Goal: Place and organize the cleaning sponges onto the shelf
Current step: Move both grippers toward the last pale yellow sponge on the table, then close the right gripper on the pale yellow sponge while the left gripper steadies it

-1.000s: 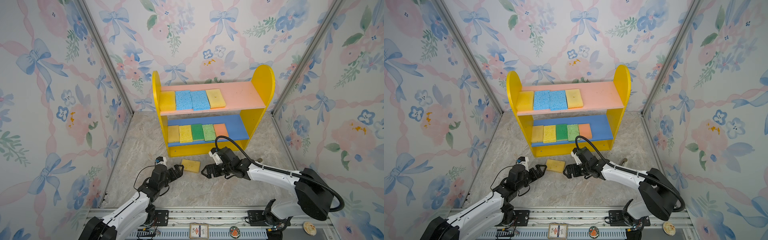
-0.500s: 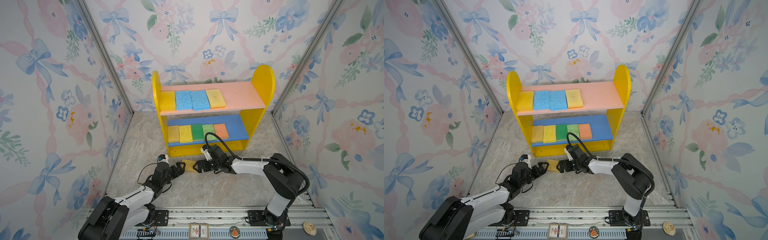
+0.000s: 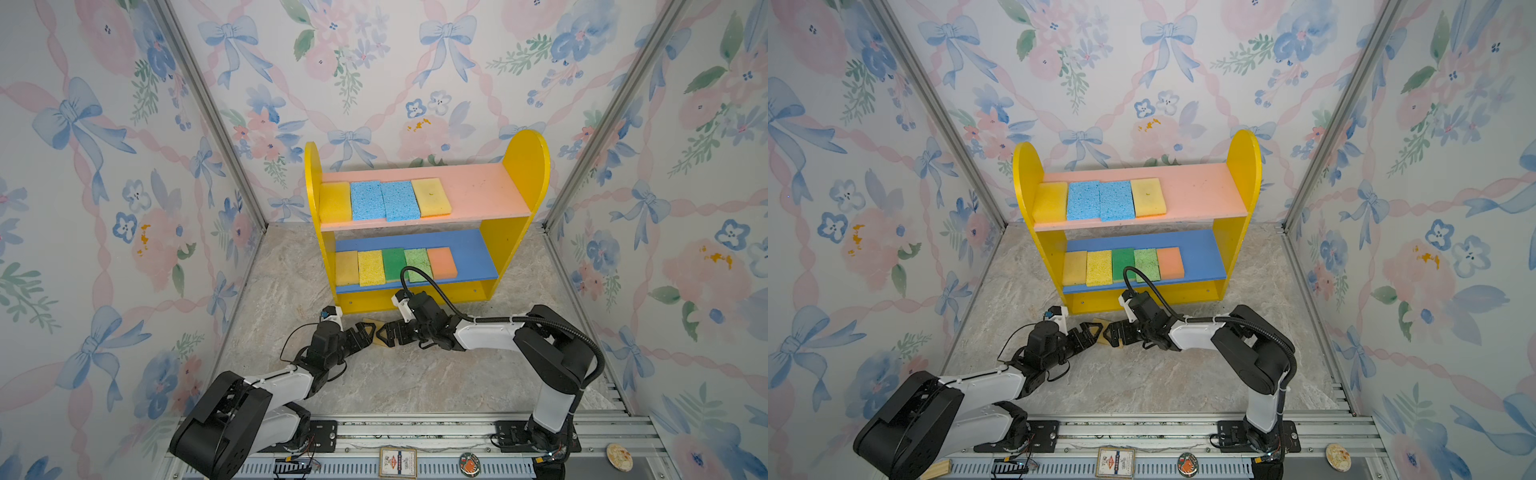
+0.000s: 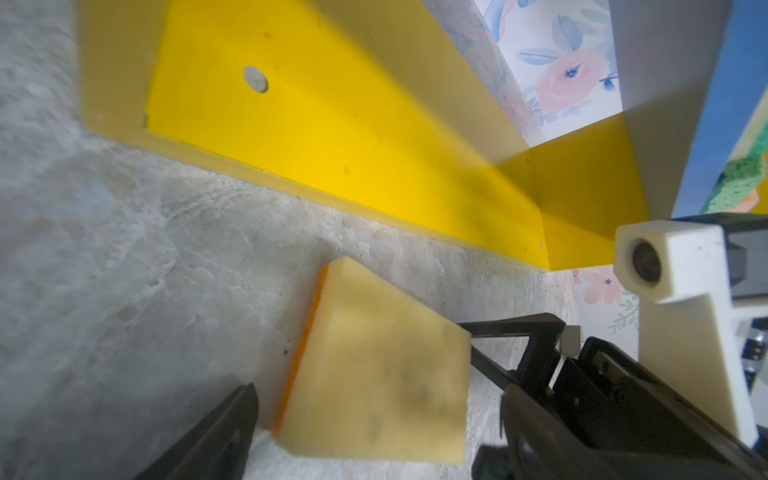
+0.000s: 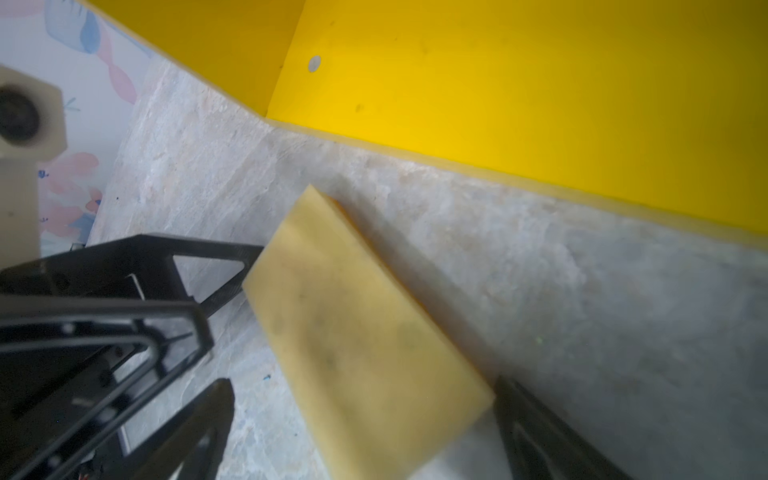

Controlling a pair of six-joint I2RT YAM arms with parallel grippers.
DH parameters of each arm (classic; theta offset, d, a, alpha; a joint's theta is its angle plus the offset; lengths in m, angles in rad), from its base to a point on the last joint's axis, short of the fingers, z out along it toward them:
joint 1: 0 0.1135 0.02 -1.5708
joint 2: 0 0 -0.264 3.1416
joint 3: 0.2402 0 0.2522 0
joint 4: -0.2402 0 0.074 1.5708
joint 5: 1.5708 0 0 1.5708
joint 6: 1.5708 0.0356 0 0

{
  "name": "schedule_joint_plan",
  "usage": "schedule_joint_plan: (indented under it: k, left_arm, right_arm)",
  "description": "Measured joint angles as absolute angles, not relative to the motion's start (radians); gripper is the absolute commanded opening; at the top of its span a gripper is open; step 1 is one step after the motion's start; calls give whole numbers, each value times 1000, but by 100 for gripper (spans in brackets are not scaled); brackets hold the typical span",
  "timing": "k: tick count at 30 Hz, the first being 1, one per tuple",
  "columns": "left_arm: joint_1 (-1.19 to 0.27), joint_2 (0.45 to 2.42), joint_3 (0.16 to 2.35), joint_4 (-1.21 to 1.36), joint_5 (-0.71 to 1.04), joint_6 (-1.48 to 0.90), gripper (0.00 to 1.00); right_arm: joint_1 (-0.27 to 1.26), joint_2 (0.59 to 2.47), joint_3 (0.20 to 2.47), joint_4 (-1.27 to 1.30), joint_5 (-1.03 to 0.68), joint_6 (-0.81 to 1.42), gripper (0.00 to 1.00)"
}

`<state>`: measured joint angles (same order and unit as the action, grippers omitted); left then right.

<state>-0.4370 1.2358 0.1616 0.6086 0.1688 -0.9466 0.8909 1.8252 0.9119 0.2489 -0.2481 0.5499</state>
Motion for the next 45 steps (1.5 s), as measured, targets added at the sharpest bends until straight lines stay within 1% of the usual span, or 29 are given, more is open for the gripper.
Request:
schedule_joint_plan:
  k: [5,11,15,17,20,23,27,34,39,42,45]
  left_arm:
    - [-446,1275,175,641,186,-947,91]
    - [-528,1287,184,641,207,-948,91]
    - [-564,1304,203,641,230,-948,94]
    - [-565,1303,205,643,233,-950,97]
    - [-553,1279,196,642,233,-963,98]
    - [-522,1208,156,640,223,-982,98]
    - [-490,1091,107,589,206,-997,98]
    - [-487,911,94,431,202,-1008,97]
    - [-522,884,78,386,218,-1046,93]
    - [-559,884,74,384,218,-1070,87]
    - [-590,888,74,387,218,-1086,84]
  right_arm:
    - [948,1748,837,217,-272,546,98]
    - [984,1614,778,104,-269,546,98]
    - [978,1526,762,39,-238,553,93]
    - [969,1516,761,26,-237,561,89]
    - [943,1531,761,10,-247,577,81]
    - [930,1577,771,3,-267,581,77]
    - [926,1633,796,-31,-279,580,75]
    - [908,1641,821,-70,-286,573,74]
    - [896,1689,852,-59,-349,562,73]
    - [884,1711,856,-20,-394,562,72]
    - [850,1730,840,58,-454,592,71]
